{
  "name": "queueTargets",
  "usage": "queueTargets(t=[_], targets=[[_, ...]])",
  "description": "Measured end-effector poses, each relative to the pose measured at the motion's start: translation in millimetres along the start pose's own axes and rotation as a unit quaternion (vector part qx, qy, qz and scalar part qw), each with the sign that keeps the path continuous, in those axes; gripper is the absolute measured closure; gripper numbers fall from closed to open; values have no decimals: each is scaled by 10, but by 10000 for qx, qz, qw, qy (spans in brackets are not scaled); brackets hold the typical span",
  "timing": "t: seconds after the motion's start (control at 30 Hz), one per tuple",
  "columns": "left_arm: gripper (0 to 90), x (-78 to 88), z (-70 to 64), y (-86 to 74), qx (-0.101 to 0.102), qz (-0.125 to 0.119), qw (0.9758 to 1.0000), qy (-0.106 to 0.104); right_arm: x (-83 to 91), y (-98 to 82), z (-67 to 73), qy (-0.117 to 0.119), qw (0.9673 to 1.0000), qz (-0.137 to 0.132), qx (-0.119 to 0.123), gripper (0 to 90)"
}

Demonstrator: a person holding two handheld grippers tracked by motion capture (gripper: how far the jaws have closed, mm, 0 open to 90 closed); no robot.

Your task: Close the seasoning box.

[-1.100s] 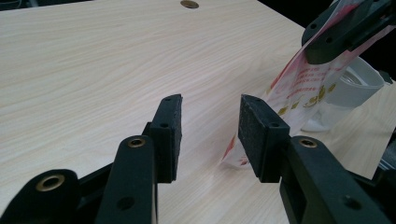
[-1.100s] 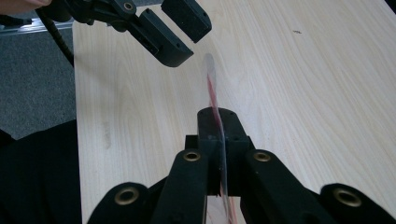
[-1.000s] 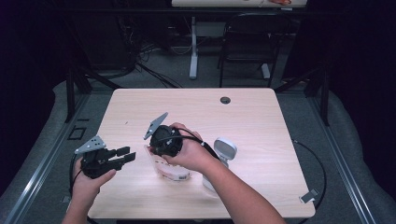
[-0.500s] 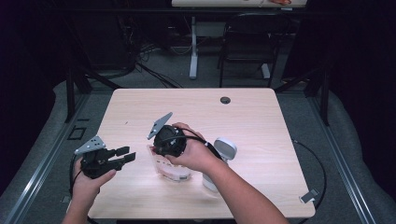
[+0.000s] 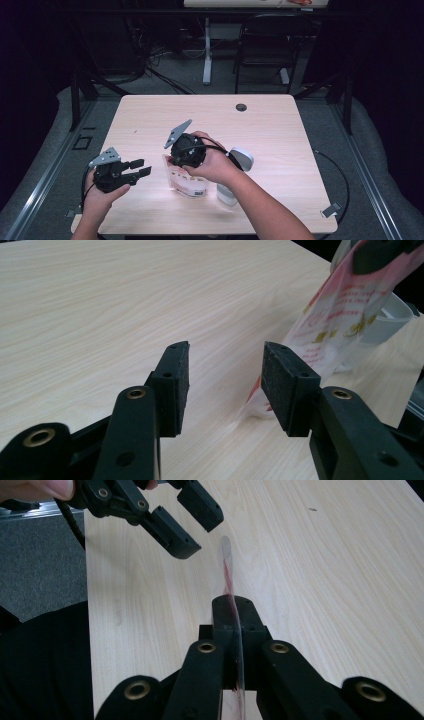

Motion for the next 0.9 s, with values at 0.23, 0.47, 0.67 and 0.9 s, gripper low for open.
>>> queueTargets(t=[0.23, 0.47, 0.67, 0.9], targets=[[544, -93, -42, -41, -119, 140, 9997, -155, 78, -7, 7, 3, 10000, -60, 25, 900], [540, -169, -94, -72, -251, 262, 9989, -300, 151, -7, 11, -33, 9999, -96, 73, 900], [541, -218, -133, -93, -333, 355, 9981, -386, 248, 5, 16, -23, 9997, -192, 132, 900], [532, -220, -199, -63, -468, 323, 9972, -478, 346, 23, 40, -2, 9994, -296, 201, 900]])
Point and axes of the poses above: each handheld gripper's, and its own axes: x roughly backward along the jaws, y roughly out of its top, z roughly to its left, the point moved 3 cm from there along -x, roughly forward along the jaws
